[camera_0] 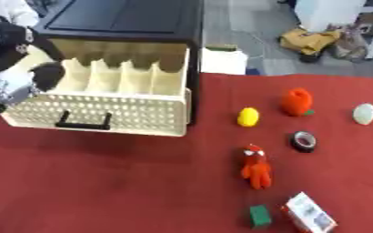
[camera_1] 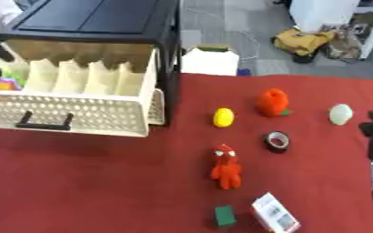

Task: Pick up objects from table and place into drawer.

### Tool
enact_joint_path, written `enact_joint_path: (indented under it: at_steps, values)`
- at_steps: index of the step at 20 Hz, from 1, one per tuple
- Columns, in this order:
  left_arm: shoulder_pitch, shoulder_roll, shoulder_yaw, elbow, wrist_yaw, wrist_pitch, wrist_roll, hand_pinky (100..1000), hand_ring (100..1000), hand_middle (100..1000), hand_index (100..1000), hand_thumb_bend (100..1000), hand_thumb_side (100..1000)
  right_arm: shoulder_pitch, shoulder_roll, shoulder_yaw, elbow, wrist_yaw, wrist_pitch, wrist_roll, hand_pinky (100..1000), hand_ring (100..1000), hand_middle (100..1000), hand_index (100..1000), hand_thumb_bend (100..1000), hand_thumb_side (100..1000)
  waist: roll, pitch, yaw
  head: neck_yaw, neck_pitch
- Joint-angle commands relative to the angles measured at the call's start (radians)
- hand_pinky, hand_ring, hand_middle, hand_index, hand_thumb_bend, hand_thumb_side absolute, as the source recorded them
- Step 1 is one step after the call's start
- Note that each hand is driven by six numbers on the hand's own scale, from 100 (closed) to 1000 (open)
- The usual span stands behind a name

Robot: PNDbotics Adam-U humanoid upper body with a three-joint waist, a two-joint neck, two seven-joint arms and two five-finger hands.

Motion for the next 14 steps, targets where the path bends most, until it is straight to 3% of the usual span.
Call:
enact_joint_path:
  at_steps: [1,7,12,13,14]
  values:
    - [-0.009,-0.004,0.031,-0.012,0.043,-0.005,0.136,100,100,100,684,184,1000,0.000,-0.018,-0.008,-0.014,0.006,0.005,-0.012,603,629,520,732,262,858,-0.001,-0.022,0.001,-0.007,0.010]
    - [0.013,-0.069,0.042,-0.012,0.086,-0.027,0.317,100,100,100,689,210,1000,0.029,-0.056,-0.007,-0.014,0.079,0.011,-0.052,619,645,526,736,359,984,-0.009,-0.028,-0.011,-0.026,0.019]
    - [0.031,-0.131,0.052,-0.012,0.085,-0.046,0.396,100,100,100,692,243,1000,0.071,-0.121,0.012,-0.014,0.165,0.035,-0.107,628,656,531,737,437,1000,-0.015,-0.035,-0.018,-0.031,0.027]
    - [0.037,-0.147,0.053,-0.012,0.084,-0.050,0.410,100,100,100,701,249,1000,0.085,-0.145,0.018,-0.014,0.188,0.042,-0.117,632,661,534,739,503,1000,-0.016,-0.038,-0.019,-0.032,0.030]
    - [0.042,-0.163,0.053,-0.012,0.086,-0.053,0.422,100,100,100,704,247,1000,0.098,-0.166,0.025,-0.014,0.212,0.049,-0.128,636,666,539,742,491,1000,-0.017,-0.040,-0.021,-0.031,0.033]
